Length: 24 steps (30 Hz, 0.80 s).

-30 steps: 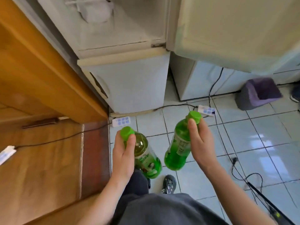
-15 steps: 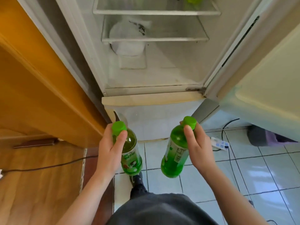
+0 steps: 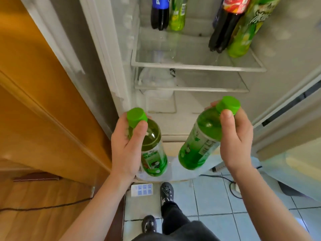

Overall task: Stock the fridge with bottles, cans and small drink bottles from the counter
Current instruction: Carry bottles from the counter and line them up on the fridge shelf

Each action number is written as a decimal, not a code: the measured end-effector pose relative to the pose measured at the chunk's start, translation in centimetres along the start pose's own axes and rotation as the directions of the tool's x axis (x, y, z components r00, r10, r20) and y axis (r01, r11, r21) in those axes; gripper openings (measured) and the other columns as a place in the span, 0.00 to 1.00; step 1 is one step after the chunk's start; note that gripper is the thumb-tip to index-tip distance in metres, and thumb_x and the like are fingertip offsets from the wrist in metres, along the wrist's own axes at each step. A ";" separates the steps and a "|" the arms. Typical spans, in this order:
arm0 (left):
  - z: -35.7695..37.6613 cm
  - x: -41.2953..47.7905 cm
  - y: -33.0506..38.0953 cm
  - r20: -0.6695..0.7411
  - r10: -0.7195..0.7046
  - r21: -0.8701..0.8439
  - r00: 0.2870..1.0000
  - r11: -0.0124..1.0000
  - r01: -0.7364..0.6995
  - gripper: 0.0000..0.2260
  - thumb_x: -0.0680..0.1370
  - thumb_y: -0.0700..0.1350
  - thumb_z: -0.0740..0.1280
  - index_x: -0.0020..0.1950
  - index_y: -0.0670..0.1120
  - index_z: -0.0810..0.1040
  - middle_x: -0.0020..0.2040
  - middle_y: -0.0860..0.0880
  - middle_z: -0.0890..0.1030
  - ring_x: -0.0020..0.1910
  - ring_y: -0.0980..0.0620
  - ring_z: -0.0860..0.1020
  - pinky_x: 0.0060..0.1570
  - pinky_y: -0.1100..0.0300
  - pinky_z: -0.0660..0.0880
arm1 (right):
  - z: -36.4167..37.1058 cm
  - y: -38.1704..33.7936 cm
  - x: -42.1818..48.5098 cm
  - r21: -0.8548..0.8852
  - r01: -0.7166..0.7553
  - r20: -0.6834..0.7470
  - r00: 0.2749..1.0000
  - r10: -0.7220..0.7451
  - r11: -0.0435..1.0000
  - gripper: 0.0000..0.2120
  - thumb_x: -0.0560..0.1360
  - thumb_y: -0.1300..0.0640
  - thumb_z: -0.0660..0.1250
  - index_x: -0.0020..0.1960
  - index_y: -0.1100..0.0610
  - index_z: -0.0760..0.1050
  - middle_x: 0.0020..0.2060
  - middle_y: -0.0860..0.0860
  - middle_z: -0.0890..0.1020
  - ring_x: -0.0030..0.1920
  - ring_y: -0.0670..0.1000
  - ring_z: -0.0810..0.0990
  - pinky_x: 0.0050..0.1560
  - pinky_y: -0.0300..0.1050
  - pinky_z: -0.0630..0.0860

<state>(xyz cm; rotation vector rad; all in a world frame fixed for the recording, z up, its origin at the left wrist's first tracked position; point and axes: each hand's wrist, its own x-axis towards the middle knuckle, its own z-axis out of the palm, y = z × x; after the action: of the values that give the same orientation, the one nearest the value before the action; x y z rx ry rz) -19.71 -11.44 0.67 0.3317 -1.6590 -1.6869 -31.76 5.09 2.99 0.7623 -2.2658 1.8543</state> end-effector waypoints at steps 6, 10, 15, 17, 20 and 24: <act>2.7 6.6 4.0 0.012 0.113 0.048 0.994 0.992 -0.113 0.09 0.73 0.60 0.65 0.44 0.56 0.77 0.37 0.52 0.77 0.36 0.50 0.76 0.40 0.57 0.74 | 2.3 -2.3 8.1 0.115 0.140 -0.076 0.988 -0.132 0.983 0.19 0.76 0.43 0.57 0.44 0.58 0.76 0.36 0.53 0.76 0.39 0.47 0.73 0.40 0.46 0.71; 5.5 11.4 5.5 0.035 0.184 0.059 0.982 0.981 -0.186 0.09 0.72 0.56 0.63 0.46 0.54 0.76 0.38 0.55 0.80 0.38 0.59 0.78 0.40 0.69 0.74 | 2.9 -3.4 13.3 0.145 0.264 -0.093 0.963 -0.252 0.954 0.22 0.77 0.45 0.57 0.46 0.65 0.75 0.35 0.47 0.73 0.38 0.43 0.72 0.39 0.42 0.70; 8.6 16.8 7.1 0.012 0.364 -0.016 0.931 0.931 -0.364 0.05 0.76 0.48 0.64 0.47 0.49 0.76 0.37 0.57 0.78 0.36 0.60 0.76 0.38 0.68 0.73 | 2.9 -4.2 18.7 0.162 0.334 -0.113 0.941 -0.318 0.929 0.19 0.77 0.45 0.58 0.45 0.61 0.76 0.34 0.47 0.74 0.37 0.43 0.71 0.38 0.38 0.70; 9.4 18.9 7.3 0.014 0.422 -0.034 0.906 0.906 -0.421 0.04 0.77 0.47 0.63 0.47 0.47 0.76 0.36 0.57 0.78 0.35 0.59 0.76 0.36 0.67 0.73 | 3.0 -4.2 20.5 0.156 0.353 -0.099 0.935 -0.341 0.923 0.18 0.77 0.44 0.58 0.42 0.59 0.75 0.33 0.44 0.72 0.36 0.43 0.69 0.37 0.40 0.68; 10.6 22.1 7.1 -0.023 0.441 -0.003 0.897 0.897 -0.441 0.05 0.77 0.49 0.64 0.47 0.49 0.77 0.37 0.57 0.79 0.36 0.58 0.77 0.37 0.66 0.72 | 3.8 -4.0 23.2 0.125 0.383 -0.064 0.924 -0.378 0.915 0.11 0.77 0.44 0.57 0.39 0.47 0.69 0.31 0.41 0.71 0.34 0.40 0.68 0.36 0.41 0.66; 11.8 25.7 5.8 -0.099 0.433 0.111 0.896 0.900 -0.422 0.04 0.75 0.54 0.64 0.44 0.56 0.77 0.37 0.60 0.80 0.37 0.62 0.76 0.39 0.66 0.72 | 5.4 -3.1 26.3 0.066 0.366 -0.043 0.930 -0.364 0.928 0.11 0.76 0.40 0.56 0.38 0.42 0.68 0.32 0.38 0.74 0.34 0.39 0.71 0.37 0.42 0.68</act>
<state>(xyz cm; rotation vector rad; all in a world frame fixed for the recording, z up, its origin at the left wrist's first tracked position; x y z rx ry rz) -43.38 -18.70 15.53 0.0939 -1.5788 -1.2434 -52.03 -8.46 14.76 1.0755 -1.8841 1.7615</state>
